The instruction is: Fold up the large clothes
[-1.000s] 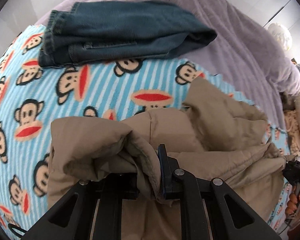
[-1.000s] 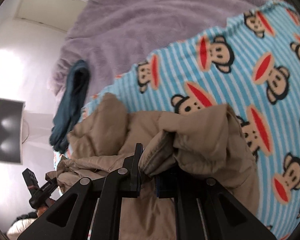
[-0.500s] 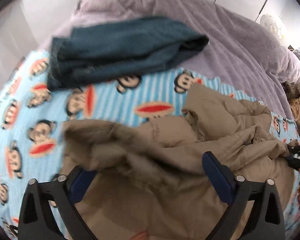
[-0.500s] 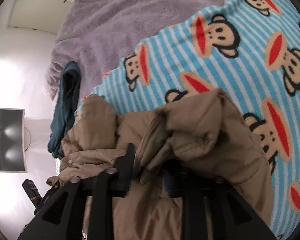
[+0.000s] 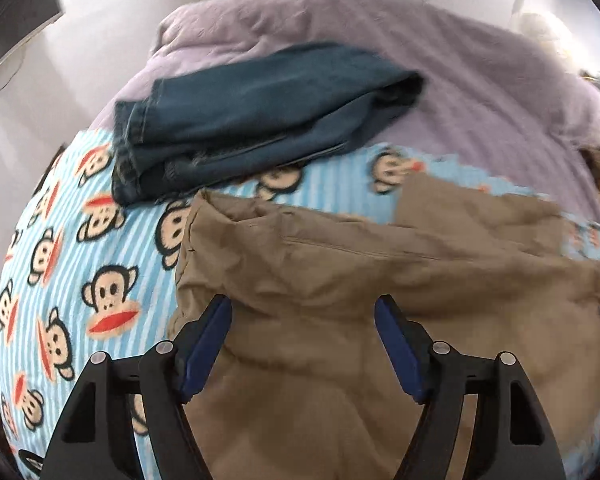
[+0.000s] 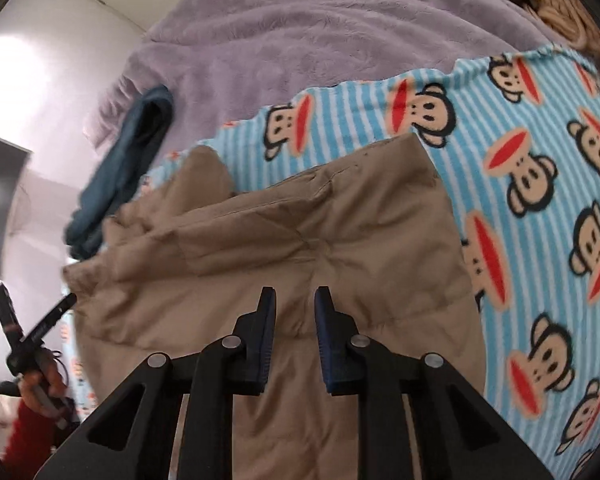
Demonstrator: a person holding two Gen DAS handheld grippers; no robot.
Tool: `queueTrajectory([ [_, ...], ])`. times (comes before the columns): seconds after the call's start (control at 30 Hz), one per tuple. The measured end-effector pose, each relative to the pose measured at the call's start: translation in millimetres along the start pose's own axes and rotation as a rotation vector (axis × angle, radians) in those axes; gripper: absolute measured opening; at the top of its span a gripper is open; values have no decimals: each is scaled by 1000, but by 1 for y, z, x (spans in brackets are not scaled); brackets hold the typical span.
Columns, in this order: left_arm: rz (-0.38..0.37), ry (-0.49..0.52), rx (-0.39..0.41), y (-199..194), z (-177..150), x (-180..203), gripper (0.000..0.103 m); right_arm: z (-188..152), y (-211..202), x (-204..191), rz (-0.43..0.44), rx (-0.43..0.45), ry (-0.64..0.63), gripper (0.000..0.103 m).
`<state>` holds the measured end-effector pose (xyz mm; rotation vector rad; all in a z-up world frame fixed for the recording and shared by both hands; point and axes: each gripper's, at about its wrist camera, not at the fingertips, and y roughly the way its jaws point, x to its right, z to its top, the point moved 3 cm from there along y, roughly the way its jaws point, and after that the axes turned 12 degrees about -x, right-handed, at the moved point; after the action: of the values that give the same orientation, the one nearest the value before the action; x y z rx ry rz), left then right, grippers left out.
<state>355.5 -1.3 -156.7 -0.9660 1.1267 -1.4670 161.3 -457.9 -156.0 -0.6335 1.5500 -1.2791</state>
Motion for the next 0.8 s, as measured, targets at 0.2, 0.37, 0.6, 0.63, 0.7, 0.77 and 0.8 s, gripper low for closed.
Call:
queueTrajectory([
  [0.2, -18, -51, -31, 44, 4, -7, 77, 29, 32, 23, -18, 2, 79, 18],
  [0.37, -31, -37, -21, 56, 6, -7, 82, 44, 57, 29, -32, 8, 98, 17],
  [0.6, -34, -52, -30, 46, 4, -11, 82, 48, 54, 33, -16, 9, 170, 21],
  [0.63, -25, -53, -30, 40, 1, -12, 82, 45, 50, 30, -35, 5, 163, 22],
  [0.7, -21, -58, -21, 28, -3, -13, 82, 40, 44, 24, -59, 3, 134, 33],
  [0.77, -24, -64, -16, 18, -8, -15, 82, 34, 35, 15, -88, 1, 93, 51],
  [0.8, -22, -70, -15, 12, -11, -16, 82, 30, 31, 10, -108, -1, 75, 61],
])
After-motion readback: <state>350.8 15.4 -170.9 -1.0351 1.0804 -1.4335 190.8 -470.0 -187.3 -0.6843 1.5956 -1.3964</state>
